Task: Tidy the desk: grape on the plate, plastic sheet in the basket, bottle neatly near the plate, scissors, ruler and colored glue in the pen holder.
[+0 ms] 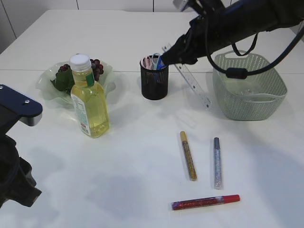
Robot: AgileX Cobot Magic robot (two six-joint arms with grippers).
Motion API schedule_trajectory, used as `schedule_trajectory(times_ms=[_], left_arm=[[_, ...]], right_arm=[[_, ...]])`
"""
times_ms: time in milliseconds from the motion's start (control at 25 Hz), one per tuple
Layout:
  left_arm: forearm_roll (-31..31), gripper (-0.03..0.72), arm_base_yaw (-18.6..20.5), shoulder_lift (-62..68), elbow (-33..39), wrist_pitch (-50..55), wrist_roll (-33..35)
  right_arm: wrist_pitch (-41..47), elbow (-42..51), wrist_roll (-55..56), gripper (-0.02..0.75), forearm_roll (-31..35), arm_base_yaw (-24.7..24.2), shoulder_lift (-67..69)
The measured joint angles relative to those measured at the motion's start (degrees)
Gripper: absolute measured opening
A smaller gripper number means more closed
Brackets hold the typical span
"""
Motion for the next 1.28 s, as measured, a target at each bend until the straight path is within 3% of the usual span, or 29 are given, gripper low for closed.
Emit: schedule_trajectory(times_ms=[120,240,520,880,1280], left_arm=[[0.00,0.239,0.00,0.00,0.00,0.36,0.00],[0.00,0.239,0.00,0.00,0.00,1.36,0.00],[-0.94,0.239,0.00,0.00,0.00,1.87,0.00],[-1.08,0.239,0.00,0.00,0.00,2.72,0.00],[-1.08,0.238,0.00,0.00,0.00,2.89,0.00]], right_arm=[[-1.66,0.00,-11.82,0.290,16.88,-2.69,0.13],[-2.53,-0.14,-22.23,0.290,29.38,-4.02,1.30],[-2.67,-0.57,-41.54,0.290,49.08,-4.04,5.28],[-1.06,-14.19,-44.71,0.290,51.28,-4.04,14.90],[0.21,-29.83,-40.65,0.290,51.41,-4.04,25.94]])
